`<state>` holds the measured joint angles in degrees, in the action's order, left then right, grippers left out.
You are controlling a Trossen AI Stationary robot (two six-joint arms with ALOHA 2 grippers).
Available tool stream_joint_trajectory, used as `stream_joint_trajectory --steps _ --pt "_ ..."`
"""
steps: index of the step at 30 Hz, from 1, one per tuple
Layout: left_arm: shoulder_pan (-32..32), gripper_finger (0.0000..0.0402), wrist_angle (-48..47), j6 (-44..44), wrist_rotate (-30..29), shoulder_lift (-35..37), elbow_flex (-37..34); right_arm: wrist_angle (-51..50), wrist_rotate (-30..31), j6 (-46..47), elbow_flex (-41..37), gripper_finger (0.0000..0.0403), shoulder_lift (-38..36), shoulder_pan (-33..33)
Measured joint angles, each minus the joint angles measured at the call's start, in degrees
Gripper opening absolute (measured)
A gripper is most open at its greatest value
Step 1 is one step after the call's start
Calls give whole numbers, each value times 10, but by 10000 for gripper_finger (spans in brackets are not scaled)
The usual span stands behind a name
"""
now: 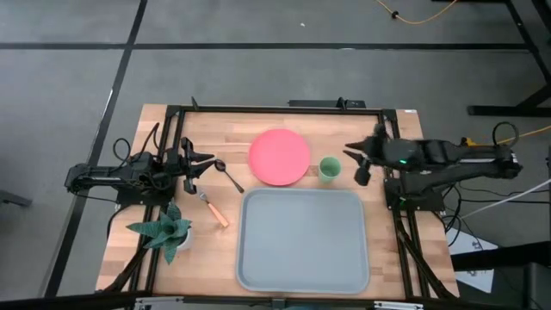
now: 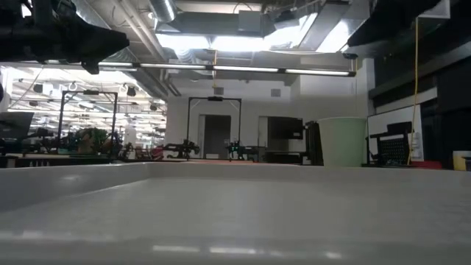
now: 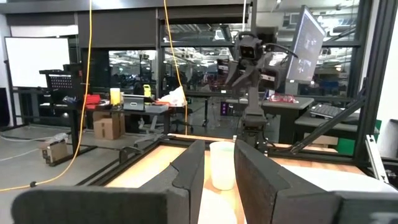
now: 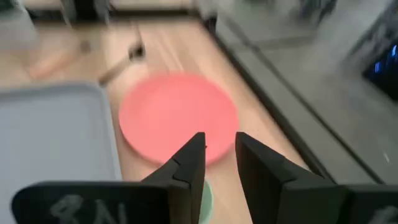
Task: Pick and place plate/cup/fork/spoon on tray
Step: Put the green cup on the top right of the gray serving tray
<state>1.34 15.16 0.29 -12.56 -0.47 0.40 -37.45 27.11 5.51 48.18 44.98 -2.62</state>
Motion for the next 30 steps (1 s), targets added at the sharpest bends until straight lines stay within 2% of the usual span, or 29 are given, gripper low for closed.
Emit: stream_joint_trajectory --steps 7,11,14,18,24,30 --pt "0 80 -14 -28 0 0 0 -31 -190 -174 85 94 160 116" --pt "0 80 -34 -37 0 0 0 -44 -312 -247 90 94 215 200" --pt "0 80 -38 -33 0 0 0 -57 -388 -262 90 94 240 253" --pt "0 80 -38 -29 -2 0 0 -70 -416 -269 90 94 249 290" --pt "0 80 -38 -28 -4 0 0 -75 -438 -268 63 94 251 305" --pt "0 80 -38 -27 -4 0 0 -45 -419 -268 24 94 251 305"
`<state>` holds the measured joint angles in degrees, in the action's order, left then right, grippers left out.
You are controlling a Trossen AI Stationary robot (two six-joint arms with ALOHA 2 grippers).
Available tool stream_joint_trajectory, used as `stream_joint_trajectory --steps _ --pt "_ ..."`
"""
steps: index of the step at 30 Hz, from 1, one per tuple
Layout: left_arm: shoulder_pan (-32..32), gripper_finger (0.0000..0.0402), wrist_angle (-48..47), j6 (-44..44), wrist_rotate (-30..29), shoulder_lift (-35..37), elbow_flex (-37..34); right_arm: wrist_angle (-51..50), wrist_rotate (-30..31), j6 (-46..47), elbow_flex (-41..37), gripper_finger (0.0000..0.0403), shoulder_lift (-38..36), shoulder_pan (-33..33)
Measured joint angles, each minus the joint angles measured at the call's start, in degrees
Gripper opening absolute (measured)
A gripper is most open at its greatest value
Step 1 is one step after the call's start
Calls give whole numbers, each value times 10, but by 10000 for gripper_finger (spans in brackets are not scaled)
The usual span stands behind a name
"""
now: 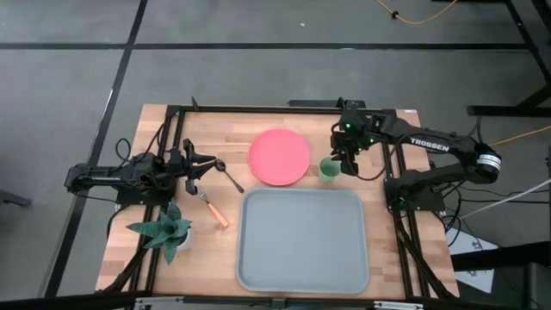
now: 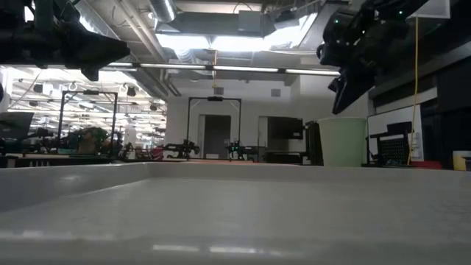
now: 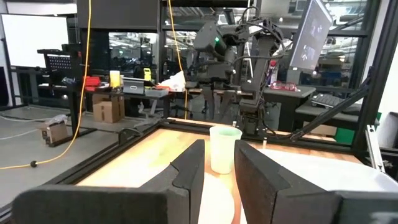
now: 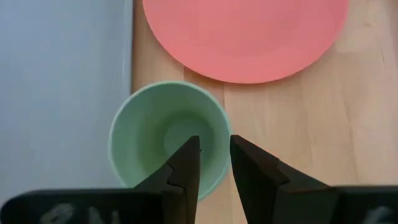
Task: Pick and place plate/cup/fork/spoon on tray
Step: Put the green cup on the top right of the gray serving tray
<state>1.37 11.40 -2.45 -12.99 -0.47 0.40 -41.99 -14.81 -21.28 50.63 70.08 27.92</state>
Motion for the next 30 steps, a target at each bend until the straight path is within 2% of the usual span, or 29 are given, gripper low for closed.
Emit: stream_joint_trajectory --steps 6,12,18,30 --pt "0 80 0 0 0 0 0 22 4 0 -24 94 0 0" --pt "0 80 0 0 0 0 0 33 50 -1 -33 94 0 0" --pt "0 80 0 0 0 0 0 36 51 4 -33 94 1 0" --pt "0 80 -2 0 0 0 0 72 53 38 -33 94 102 0"
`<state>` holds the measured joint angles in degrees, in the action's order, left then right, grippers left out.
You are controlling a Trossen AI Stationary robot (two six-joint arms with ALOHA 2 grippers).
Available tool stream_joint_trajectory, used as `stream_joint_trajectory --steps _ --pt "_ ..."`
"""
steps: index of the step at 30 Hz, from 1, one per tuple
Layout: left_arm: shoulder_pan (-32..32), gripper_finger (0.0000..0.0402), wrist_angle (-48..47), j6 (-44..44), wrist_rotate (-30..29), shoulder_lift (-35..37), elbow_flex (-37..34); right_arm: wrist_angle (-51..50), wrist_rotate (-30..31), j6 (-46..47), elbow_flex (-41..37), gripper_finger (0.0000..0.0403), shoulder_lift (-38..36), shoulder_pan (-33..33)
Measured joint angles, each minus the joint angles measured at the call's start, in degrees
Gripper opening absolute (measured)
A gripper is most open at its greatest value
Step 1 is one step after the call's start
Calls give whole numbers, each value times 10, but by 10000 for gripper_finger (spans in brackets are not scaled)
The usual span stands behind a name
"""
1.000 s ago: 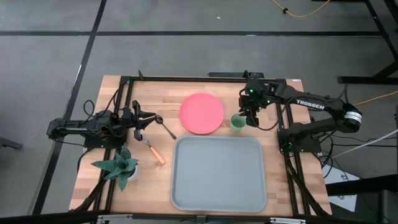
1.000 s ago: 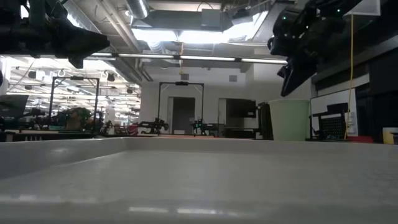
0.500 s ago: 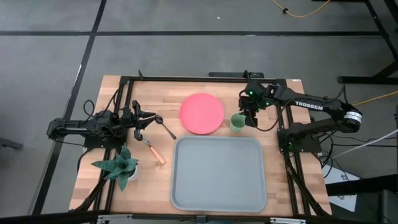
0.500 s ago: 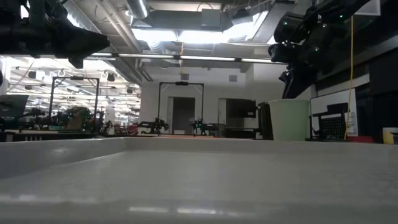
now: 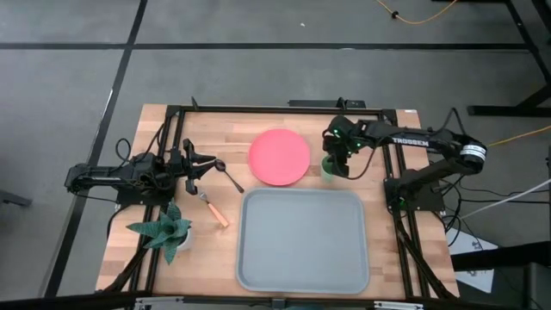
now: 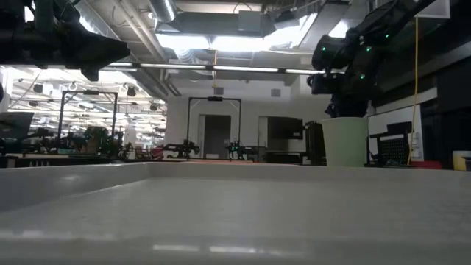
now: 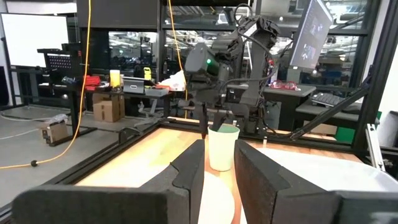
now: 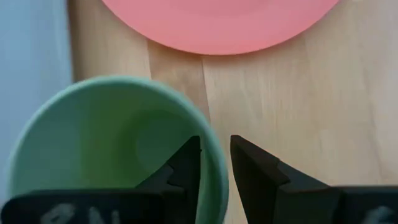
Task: Pick and place plate/cup/fork/spoon on tray
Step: Put the green cup on the top right of the gray serving tray
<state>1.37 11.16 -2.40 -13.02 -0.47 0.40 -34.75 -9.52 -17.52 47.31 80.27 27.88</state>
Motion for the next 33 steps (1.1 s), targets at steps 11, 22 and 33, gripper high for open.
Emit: stream_joint_trajectory --steps 11,22,33 --pt "0 80 0 0 0 0 0 29 98 83 43 7 9 -49" --pt "0 80 0 0 0 0 0 -145 56 268 139 2 -78 -176" --pt "0 80 0 -4 0 0 0 -229 103 553 49 2 -80 -342"
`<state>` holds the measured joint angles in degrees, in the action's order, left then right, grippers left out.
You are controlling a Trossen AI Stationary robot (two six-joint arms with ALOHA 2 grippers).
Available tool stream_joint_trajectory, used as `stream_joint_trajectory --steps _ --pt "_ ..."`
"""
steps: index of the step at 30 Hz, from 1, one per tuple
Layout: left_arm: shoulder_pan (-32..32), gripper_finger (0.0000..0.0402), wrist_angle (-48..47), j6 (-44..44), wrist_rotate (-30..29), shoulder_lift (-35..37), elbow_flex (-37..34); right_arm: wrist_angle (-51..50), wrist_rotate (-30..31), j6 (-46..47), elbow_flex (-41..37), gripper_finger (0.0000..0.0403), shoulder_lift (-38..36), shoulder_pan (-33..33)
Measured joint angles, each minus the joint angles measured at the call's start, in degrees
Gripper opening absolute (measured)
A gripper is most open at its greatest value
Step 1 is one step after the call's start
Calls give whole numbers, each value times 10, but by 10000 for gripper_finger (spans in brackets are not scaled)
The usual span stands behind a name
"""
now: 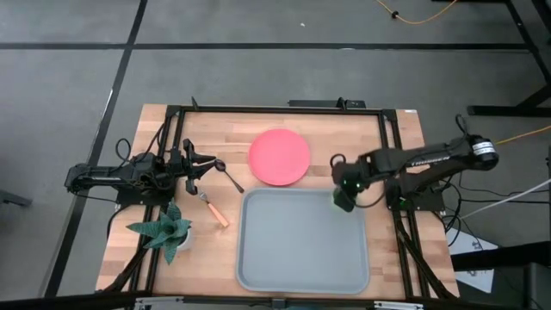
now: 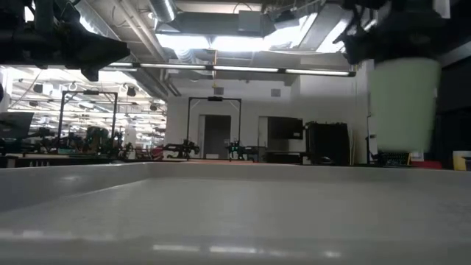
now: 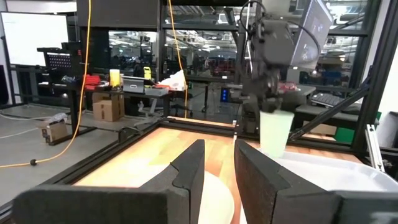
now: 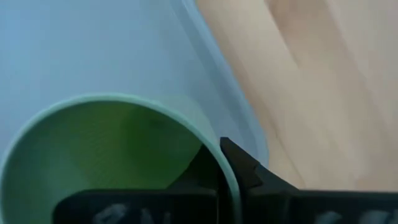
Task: Pick and place plate/cup/fork/spoon on tray
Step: Put the green cup on the top right of the gray serving tray
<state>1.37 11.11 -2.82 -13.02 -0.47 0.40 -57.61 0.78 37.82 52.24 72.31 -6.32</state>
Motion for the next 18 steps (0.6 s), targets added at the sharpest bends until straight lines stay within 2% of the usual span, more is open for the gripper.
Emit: stream_joint_trajectory --steps 5,10,18 --pt "0 80 0 0 0 0 0 -3 6 36 -39 3 0 -31" --pt "0 80 0 0 0 0 0 -2 -8 64 -56 29 0 -44" --pt "0 80 0 4 0 0 0 56 -23 72 -81 48 0 -49"
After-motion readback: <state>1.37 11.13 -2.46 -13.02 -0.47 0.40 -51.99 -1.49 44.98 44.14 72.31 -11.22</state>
